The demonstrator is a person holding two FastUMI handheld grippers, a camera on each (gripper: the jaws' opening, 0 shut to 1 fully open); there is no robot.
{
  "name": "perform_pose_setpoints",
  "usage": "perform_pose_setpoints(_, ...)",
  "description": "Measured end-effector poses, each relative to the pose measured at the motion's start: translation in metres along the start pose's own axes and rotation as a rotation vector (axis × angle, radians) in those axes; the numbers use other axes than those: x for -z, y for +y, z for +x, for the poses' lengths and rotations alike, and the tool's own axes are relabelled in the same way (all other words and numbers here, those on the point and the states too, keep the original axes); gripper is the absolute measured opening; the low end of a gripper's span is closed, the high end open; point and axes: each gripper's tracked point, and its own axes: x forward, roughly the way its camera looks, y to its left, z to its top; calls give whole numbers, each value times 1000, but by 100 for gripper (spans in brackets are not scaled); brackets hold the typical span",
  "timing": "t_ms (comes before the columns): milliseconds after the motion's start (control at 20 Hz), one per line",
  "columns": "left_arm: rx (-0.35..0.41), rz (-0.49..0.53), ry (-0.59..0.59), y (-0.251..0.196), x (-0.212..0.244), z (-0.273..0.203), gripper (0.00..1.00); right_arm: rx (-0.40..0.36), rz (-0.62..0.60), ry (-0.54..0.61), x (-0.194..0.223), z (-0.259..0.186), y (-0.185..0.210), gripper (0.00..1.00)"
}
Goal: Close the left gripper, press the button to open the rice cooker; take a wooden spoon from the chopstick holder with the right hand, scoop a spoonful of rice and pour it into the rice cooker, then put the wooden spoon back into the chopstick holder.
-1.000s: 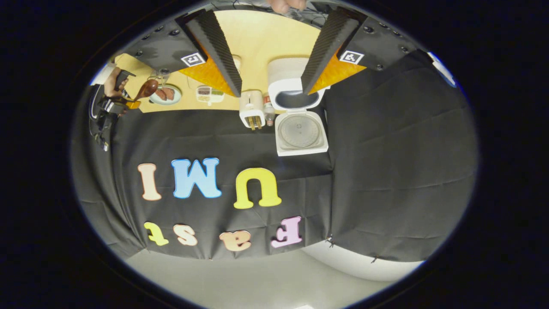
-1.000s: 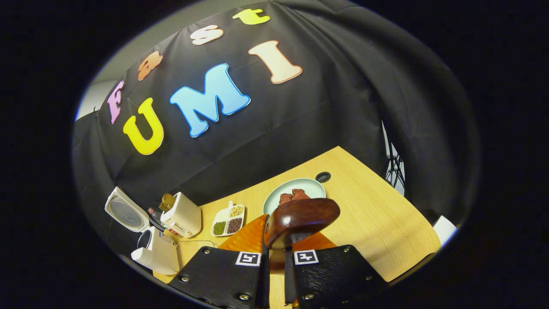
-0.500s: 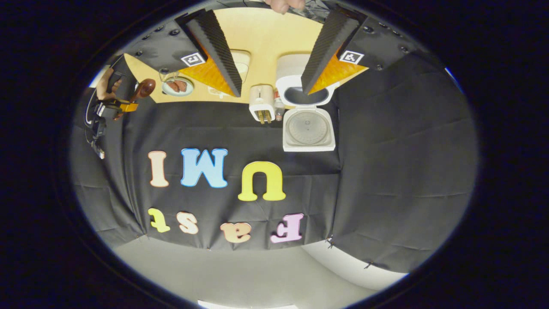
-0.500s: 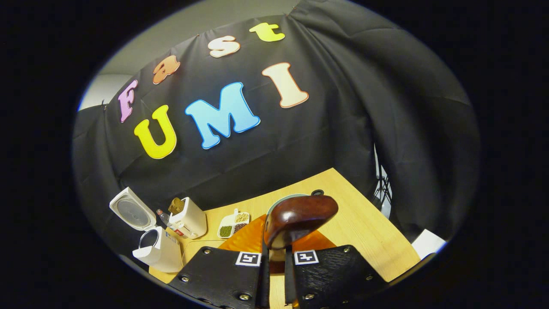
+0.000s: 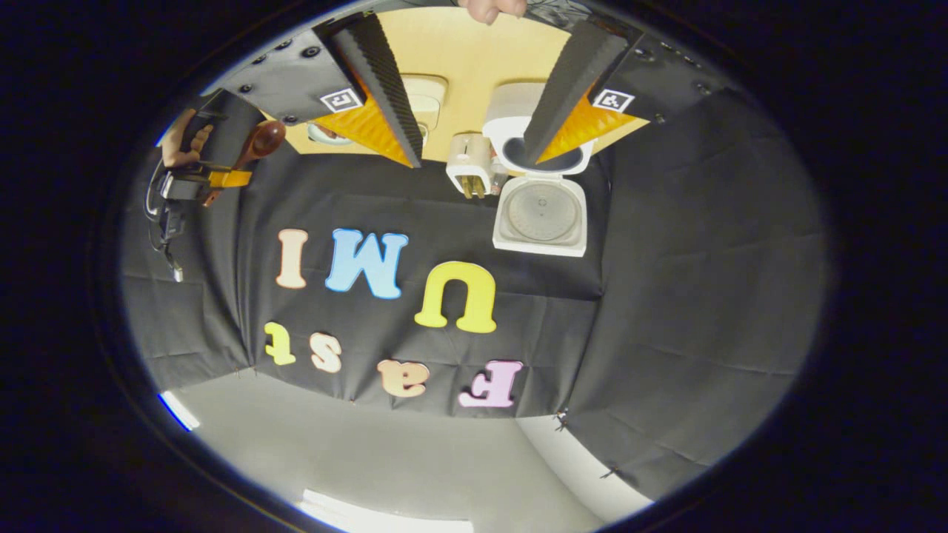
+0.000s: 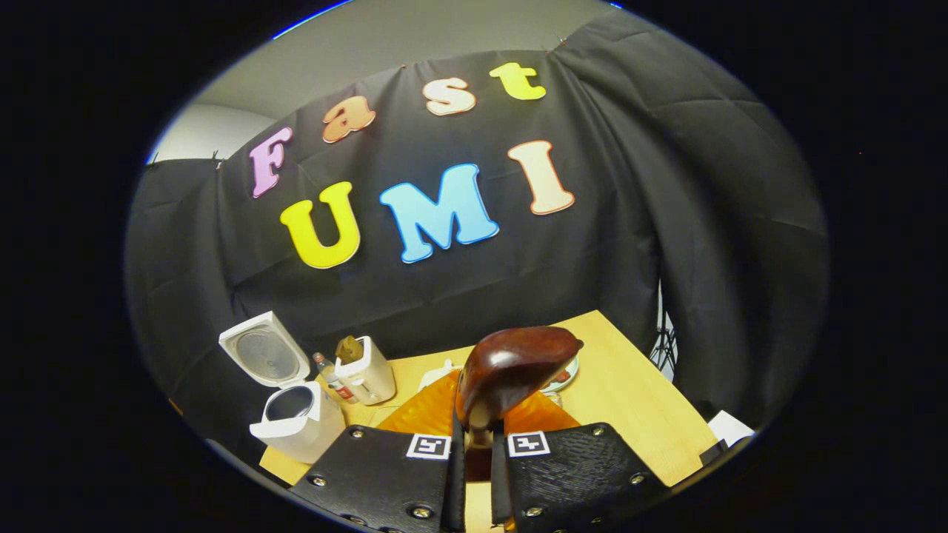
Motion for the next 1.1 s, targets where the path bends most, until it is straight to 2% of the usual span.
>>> perform_pose_setpoints(250, -9, -45, -15, 40, -4, 1, 100, -84, -78, -7, 5, -16, 79, 14)
perform_pose_setpoints(300, -17, -50, -17, 48, -4, 1, 97, -99, -100, 1, 11, -12, 91, 14)
perform_pose_setpoints(400, -39, -61, -10, 65, -1, 3, 100, -123, -119, 26, 20, 2, 110, 14)
perform_pose_setpoints(450, -54, -65, -8, 71, -2, 4, 92, -134, -126, 43, 24, 12, 117, 14)
perform_pose_setpoints(500, -77, -65, -14, 81, -2, 5, 100, -140, -134, 56, 29, 23, 122, 14)
perform_pose_setpoints(600, -120, -63, -19, 94, -2, 7, 92, -151, -171, 79, 42, 49, 131, 14)
perform_pose_setpoints(650, -138, -65, -15, 98, 1, 9, 100, -156, -198, 86, 49, 65, 134, 14)
perform_pose_setpoints(700, -154, -64, -7, 102, 3, 12, 100, -158, -225, 95, 60, 81, 134, 14)
perform_pose_setpoints(800, -183, -34, 14, 104, 6, 20, 92, -163, -269, 134, 87, 111, 133, 13)
perform_pose_setpoints(900, -193, 2, 17, 99, 0, 31, 92, -179, -290, 174, 115, 145, 132, 14)
perform_pose_setpoints(950, -198, 13, 37, 95, 6, 39, 96, -191, -293, 193, 127, 160, 132, 14)
perform_pose_setpoints(1000, -208, 20, 61, 94, 11, 47, 92, -199, -293, 219, 138, 174, 130, 14)
perform_pose_setpoints(1050, -224, 29, 84, 95, 17, 55, 100, -199, -292, 240, 149, 187, 127, 14)
perform_pose_setpoints(1100, -241, 28, 98, 97, 20, 62, 96, -198, -290, 258, 157, 201, 123, 14)
